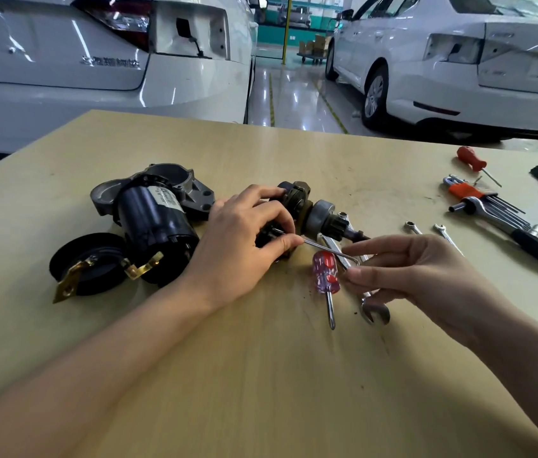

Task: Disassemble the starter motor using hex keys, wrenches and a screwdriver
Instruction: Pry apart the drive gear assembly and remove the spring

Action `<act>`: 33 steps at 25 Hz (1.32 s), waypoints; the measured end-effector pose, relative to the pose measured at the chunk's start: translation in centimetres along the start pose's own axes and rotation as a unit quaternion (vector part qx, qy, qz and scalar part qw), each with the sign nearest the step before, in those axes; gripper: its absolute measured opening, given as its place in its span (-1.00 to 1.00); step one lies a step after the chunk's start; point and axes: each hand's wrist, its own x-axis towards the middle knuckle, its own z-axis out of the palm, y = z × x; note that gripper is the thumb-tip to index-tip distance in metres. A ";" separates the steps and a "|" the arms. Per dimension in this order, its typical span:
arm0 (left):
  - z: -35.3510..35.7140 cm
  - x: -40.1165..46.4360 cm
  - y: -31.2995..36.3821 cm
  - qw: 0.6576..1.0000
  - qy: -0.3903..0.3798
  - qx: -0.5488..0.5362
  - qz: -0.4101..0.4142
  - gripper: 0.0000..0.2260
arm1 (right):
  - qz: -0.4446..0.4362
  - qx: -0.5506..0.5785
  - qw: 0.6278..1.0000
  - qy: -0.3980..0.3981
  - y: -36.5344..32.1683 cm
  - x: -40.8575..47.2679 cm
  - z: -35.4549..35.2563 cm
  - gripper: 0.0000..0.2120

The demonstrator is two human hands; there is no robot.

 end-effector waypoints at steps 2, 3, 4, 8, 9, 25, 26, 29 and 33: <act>-0.1 0.0 0.0 1.000 0.004 -0.009 0.002 -0.89 | -0.081 -0.087 0.992 0.042 0.1 -0.5 0.6 -0.77; -0.1 0.0 0.1 1.000 0.007 -0.015 0.002 -0.87 | -0.149 -0.155 0.974 0.076 0.4 -0.5 0.7 -0.82; -0.2 0.0 0.1 1.000 0.010 -0.022 0.001 -0.83 | -0.228 -0.246 0.935 0.112 0.8 -0.5 0.6 -0.83; -0.3 -0.1 0.3 1.000 0.001 -0.029 -0.004 -0.80 | -0.476 -0.519 0.702 0.101 1.6 -0.3 -0.2 -0.92; -0.4 -0.1 0.3 1.000 -0.006 -0.027 -0.004 -0.84 | -0.501 -0.550 0.663 0.085 1.7 -0.3 -0.4 -0.89; -0.2 0.0 0.4 0.998 -0.015 -0.045 -0.031 -0.94 | 0.085 -0.117 0.989 -0.010 -1.3 -0.2 -0.2 -0.69; -0.2 0.0 0.4 0.998 -0.015 -0.048 -0.031 -0.93 | 0.077 -0.109 0.991 -0.008 -1.2 -0.1 -0.1 -0.72; -0.3 0.0 0.5 0.998 -0.021 -0.050 -0.027 -0.90 | 0.005 -0.098 0.994 0.043 -0.7 -0.2 0.3 -0.82; -0.2 0.1 0.5 0.998 -0.022 -0.041 -0.031 -0.93 | -0.323 -0.384 0.858 0.113 0.7 -0.4 0.2 -0.88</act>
